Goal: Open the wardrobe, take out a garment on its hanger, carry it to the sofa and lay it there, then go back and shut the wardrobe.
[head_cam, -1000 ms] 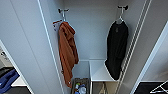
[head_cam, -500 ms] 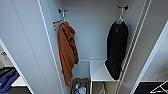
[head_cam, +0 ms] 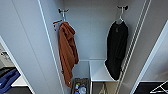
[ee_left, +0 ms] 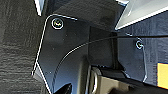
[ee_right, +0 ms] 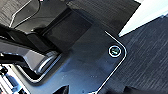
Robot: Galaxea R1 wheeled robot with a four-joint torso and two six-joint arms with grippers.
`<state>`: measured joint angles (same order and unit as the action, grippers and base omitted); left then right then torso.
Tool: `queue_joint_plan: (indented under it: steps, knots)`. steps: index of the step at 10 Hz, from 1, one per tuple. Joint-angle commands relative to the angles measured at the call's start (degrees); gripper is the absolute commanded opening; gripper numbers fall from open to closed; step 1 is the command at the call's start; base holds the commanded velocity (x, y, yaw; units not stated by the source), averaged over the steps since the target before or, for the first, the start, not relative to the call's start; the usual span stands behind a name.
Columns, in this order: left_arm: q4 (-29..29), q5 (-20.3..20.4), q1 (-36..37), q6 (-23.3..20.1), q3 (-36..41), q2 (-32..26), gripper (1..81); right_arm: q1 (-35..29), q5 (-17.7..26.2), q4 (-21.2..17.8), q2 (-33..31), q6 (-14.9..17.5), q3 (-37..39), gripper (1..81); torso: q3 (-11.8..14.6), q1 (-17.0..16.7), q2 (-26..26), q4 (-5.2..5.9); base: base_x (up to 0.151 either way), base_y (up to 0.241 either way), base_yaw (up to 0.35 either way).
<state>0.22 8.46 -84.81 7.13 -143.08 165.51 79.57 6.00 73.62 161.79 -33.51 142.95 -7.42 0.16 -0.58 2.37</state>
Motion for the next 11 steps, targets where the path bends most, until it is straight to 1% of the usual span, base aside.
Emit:
queue_joint_plan:
  steps: [1, 2, 3, 5, 6, 7, 9, 10, 11]
  knots:
    - [1.0, -3.4, 2.1, -0.5, -0.4, 0.3, 81.1, -7.0, 13.0, 14.9, 3.3, 0.2, 0.5, 81.1, 0.0, 0.0, 0.0, 0.00, 0.000, 0.000, 0.000]
    - [1.0, -3.4, 2.1, -0.5, -0.4, 0.7, 81.1, -7.9, 13.3, 17.3, 3.7, 0.2, 0.4, 81.1, 0.0, 0.0, 0.0, 0.00, 0.000, 0.000, 0.000]
    - [0.9, -3.4, 2.1, -0.5, -0.4, 0.8, 81.1, -8.8, 13.9, 20.7, 4.0, 0.2, -0.1, 81.1, 0.0, 0.0, 0.0, 0.00, 0.000, 0.000, 0.000]
    - [0.8, -3.5, 2.1, -0.4, -0.4, 0.9, 81.1, -10.5, 17.7, 27.2, 4.9, 0.0, -2.1, 81.1, 0.0, 0.0, 0.0, 0.00, 0.000, 0.000, 0.000]
    - [0.8, -3.5, 2.1, -0.4, -0.4, 1.1, 81.1, -11.6, 20.7, 30.5, 5.2, 0.0, -3.7, 81.1, 0.0, 0.0, 0.0, 0.00, 0.000, 0.000, 0.000]
    - [0.7, -3.4, 2.1, -0.3, -0.7, 1.1, 81.1, -12.6, 24.6, 33.5, 5.3, 0.1, -7.1, 81.1, 0.0, 0.0, 0.0, 0.00, 0.000, 0.000, 0.000]
    - [0.5, -3.4, 2.1, -0.3, -1.7, 1.2, 81.1, -13.6, 34.0, 39.6, 4.9, 0.2, -16.3, 81.1, 0.0, 0.0, 0.0, 0.00, 0.000, 0.000, 0.000]
    - [0.4, -3.4, 2.1, -0.3, -2.1, 1.3, 81.1, -13.9, 36.1, 41.7, 4.4, 0.3, -19.7, 81.1, 0.0, 0.0, 0.0, 0.00, 0.000, 0.000, 0.000]
    - [0.4, -3.4, 2.1, -0.4, -2.8, 1.7, 81.1, -13.9, 37.2, 43.6, 4.0, 0.2, -22.6, 81.1, 0.0, 0.0, 0.0, 0.00, 0.000, 0.000, 0.000]
